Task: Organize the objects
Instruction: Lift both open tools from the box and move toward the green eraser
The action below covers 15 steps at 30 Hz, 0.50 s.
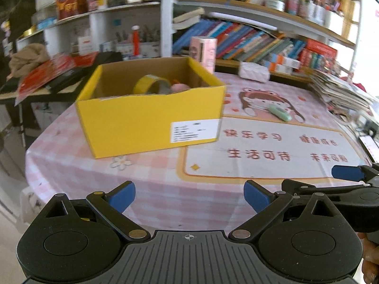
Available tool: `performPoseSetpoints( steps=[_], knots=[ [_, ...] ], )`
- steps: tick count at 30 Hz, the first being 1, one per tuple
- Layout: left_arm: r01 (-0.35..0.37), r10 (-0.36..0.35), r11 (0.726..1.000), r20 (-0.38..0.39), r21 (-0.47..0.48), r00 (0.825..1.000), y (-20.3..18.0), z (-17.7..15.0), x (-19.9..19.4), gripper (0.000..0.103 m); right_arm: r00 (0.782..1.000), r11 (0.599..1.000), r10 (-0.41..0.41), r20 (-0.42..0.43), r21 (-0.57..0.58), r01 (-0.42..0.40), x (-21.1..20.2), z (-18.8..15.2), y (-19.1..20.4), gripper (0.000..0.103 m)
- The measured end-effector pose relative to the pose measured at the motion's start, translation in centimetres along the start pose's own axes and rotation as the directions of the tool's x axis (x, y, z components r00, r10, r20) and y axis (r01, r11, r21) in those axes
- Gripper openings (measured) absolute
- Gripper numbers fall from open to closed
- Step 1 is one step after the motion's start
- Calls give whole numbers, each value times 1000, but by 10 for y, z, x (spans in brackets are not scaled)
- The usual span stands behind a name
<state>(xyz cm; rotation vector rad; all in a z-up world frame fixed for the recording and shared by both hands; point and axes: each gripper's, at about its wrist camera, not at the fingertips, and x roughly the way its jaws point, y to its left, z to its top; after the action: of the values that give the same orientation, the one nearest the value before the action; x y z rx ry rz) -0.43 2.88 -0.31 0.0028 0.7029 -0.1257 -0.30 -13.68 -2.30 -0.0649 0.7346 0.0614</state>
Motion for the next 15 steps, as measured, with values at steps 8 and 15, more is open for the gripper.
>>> performPoseSetpoints(
  steps=[8, 15],
  knots=[
    [48, -49, 997, 12, 59, 999, -21, 11, 9, 99, 998, 996, -62, 5, 68, 61, -2, -2, -24, 90],
    [83, -84, 994, 6, 71, 996, -40, 26, 30, 99, 995, 991, -102, -3, 91, 102, 7, 6, -46, 90]
  ],
)
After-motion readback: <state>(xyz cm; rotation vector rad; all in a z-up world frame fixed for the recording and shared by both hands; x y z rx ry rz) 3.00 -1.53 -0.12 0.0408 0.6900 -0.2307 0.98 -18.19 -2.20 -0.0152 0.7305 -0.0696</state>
